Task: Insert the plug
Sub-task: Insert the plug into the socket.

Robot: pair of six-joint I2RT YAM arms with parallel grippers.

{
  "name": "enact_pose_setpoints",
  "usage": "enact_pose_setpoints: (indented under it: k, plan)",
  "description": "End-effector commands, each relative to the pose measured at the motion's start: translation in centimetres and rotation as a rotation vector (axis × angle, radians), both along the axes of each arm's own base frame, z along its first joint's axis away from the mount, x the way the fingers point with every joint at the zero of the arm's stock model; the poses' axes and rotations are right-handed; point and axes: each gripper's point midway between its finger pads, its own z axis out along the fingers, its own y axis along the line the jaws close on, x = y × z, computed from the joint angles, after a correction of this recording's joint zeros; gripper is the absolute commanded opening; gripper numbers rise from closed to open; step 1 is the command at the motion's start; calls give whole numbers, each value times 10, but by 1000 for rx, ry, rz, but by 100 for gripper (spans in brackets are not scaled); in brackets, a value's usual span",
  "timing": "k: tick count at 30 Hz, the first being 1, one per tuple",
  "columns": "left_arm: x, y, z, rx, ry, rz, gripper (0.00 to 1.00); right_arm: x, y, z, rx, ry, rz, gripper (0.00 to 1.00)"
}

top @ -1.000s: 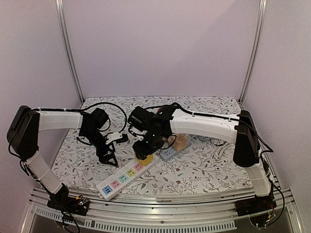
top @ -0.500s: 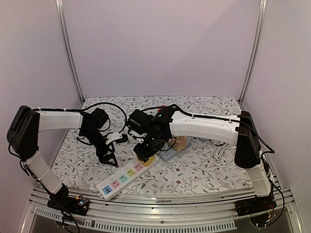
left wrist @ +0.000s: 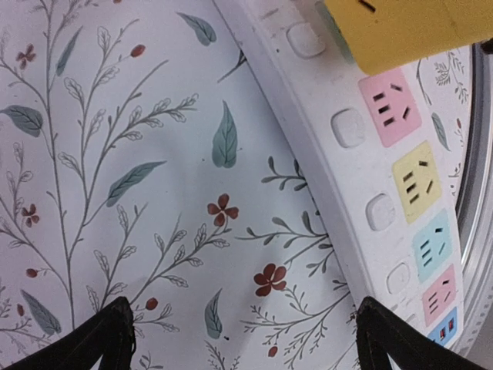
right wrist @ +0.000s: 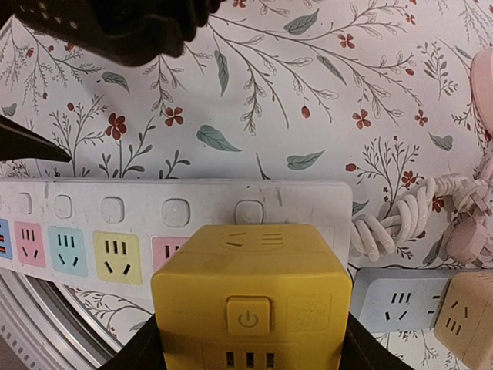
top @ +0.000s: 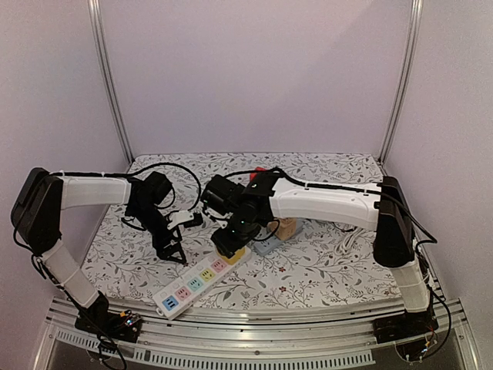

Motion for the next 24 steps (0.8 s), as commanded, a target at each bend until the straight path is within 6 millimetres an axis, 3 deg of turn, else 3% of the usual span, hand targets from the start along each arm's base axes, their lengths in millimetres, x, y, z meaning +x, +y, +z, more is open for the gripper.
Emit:
enact_pose_setpoints:
  k: [1, 11, 24]
  plan:
    - [-2, -3, -5, 6, 8, -16, 99, -9, 7, 4, 49, 24, 3, 0]
    - [-2, -3, -6, 7, 10, -15, 99, -15, 9, 18, 37, -75, 66, 0]
    - [-4, -2, -8, 7, 20, -19, 99, -10, 11, 42, 103, -128, 58, 0]
